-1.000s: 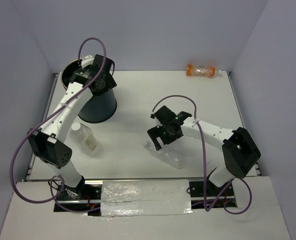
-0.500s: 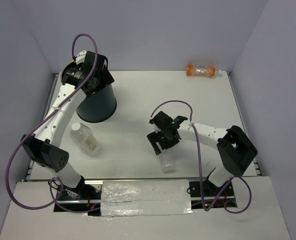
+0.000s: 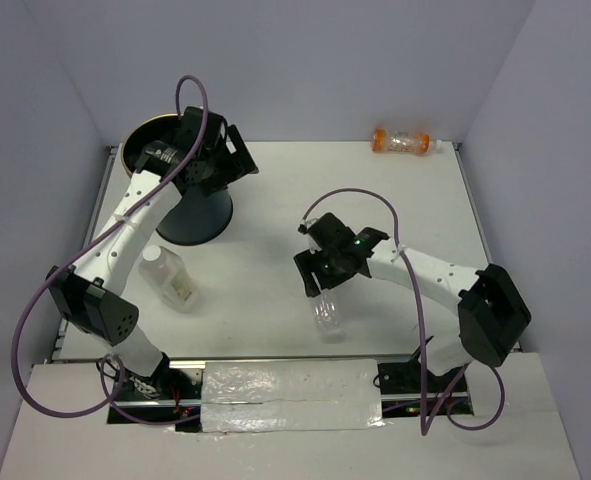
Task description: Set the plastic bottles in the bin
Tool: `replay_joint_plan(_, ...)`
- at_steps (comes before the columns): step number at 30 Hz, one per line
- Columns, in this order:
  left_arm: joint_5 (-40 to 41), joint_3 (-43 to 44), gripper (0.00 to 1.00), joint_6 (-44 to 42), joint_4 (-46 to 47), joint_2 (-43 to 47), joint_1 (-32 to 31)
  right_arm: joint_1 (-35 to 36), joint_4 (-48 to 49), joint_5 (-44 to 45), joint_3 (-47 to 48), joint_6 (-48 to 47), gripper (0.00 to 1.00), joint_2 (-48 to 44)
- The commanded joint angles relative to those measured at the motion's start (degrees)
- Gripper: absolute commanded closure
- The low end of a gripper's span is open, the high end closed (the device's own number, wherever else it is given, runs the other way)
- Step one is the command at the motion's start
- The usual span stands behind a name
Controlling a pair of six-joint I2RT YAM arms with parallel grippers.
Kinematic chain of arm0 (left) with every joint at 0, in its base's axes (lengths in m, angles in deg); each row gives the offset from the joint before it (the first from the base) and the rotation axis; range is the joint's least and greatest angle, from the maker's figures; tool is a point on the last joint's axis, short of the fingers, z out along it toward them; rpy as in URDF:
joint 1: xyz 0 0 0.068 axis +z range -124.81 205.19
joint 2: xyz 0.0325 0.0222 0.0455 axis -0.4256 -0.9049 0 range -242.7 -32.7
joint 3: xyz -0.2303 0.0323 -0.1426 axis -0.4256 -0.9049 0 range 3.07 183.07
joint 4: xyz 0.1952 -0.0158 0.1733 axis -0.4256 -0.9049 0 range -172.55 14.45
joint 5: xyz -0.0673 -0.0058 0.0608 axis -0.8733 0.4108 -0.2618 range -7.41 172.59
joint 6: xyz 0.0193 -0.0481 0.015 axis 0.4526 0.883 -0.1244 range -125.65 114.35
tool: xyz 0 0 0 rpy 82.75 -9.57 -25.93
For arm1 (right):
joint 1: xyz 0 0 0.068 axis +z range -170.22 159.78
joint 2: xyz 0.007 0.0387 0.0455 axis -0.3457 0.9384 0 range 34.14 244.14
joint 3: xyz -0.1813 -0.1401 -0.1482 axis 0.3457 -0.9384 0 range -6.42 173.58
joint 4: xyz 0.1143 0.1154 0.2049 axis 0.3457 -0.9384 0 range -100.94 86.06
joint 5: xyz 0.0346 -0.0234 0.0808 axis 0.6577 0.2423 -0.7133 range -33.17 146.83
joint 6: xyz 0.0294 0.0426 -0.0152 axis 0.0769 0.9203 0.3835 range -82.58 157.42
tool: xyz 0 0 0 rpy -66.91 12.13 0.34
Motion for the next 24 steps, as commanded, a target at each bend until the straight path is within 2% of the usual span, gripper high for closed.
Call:
replay_joint_plan(1, -8.1, -2.4, 0.06, -0.2, 4.1, 1.8, 0.1, 0.4, 0.7, -0.6, 4.2, 0.9, 0.33, -5.7)
replay_joint_plan(5, -15.2, -7.9, 0.06, 1.4, 10.1, 4.2, -0.3, 0.4, 1.1, 1.3, 6.9, 0.6, 0.32, -12.0)
replay_joint_plan(10, -24.2, -10.5, 0.06, 2.8, 17.0, 4.4, -1.3, 0.4, 6.9, 3.7, 8.8, 1.2, 0.31, -17.2)
replay_joint_plan(14, -26.0, -8.5, 0.06, 2.2, 19.3, 2.2, -4.9, 0.3, 8.0, 6.0, 10.9, 1.1, 0.30, -16.5)
replay_joint_plan(18, -31.3, -11.4, 0.06, 3.1, 26.2, 2.4, -5.6, 0.4, 8.1, 7.0, 11.6, 1.5, 0.28, -15.7)
replay_joint_plan(24, -30.6, -14.0, 0.07, 2.7, 27.8, 1.7, -6.5, 0.4, 10.0, 5.1, 8.9, 2.9, 0.28, -17.0)
